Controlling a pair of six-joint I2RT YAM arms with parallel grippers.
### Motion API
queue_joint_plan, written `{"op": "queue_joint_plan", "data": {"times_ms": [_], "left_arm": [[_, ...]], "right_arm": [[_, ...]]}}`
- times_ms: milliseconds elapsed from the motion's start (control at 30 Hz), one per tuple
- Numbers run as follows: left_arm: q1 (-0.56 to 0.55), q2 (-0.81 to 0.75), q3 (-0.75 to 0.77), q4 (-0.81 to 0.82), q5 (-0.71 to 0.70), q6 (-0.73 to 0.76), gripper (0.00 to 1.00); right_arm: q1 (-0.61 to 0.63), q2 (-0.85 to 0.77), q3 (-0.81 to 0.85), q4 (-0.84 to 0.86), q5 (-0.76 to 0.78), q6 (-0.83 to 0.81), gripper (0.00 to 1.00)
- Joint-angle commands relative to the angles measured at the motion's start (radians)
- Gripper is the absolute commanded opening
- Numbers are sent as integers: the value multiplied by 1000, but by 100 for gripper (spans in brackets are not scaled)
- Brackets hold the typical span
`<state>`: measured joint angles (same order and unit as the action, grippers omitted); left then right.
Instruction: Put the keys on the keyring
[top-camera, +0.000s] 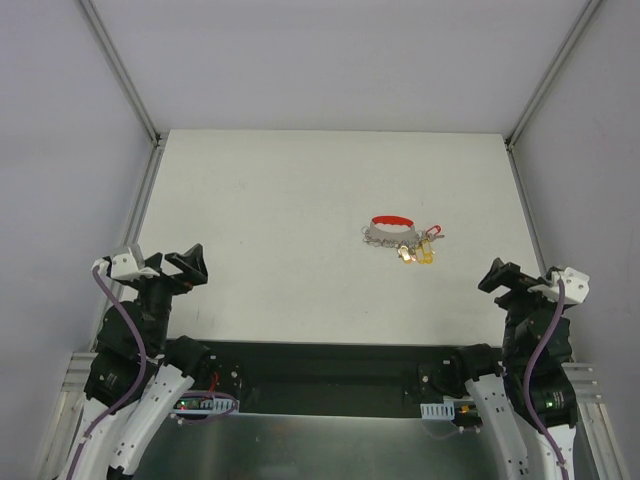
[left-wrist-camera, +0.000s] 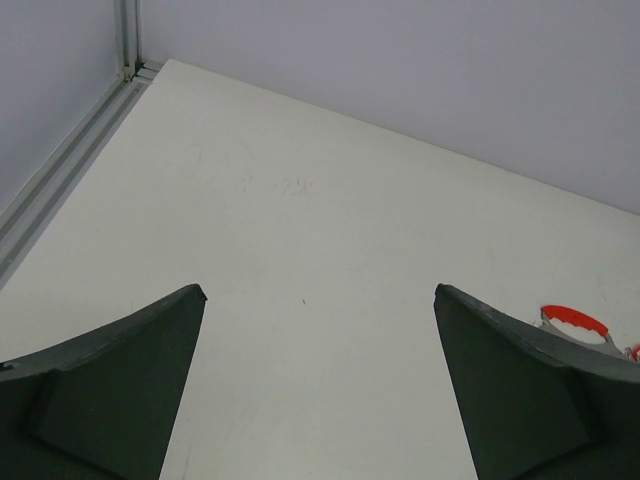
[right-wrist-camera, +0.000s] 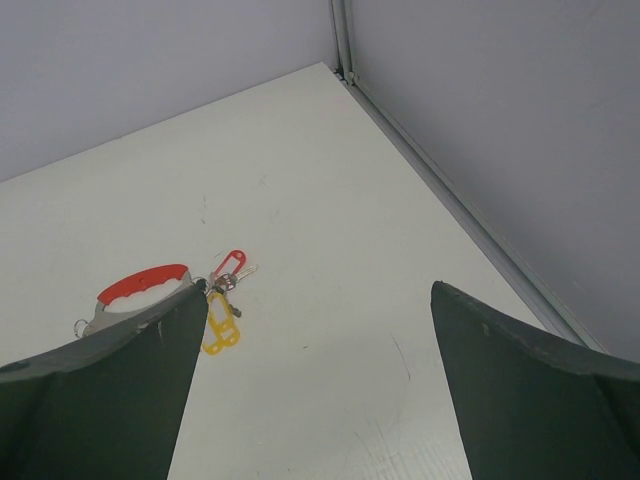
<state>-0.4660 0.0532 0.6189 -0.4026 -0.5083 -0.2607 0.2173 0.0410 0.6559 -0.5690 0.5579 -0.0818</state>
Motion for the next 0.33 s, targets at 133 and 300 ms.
{"op": "queue_joint_plan", "data": {"times_ms": [133,300], "left_arm": [[50,43,12,22,73,2,99],[82,50,10,27,100,-9,99]], "right_arm": [[-4,-15,14,29,59,-33,96],[-4,-13,13,29,63,-38,96]]}}
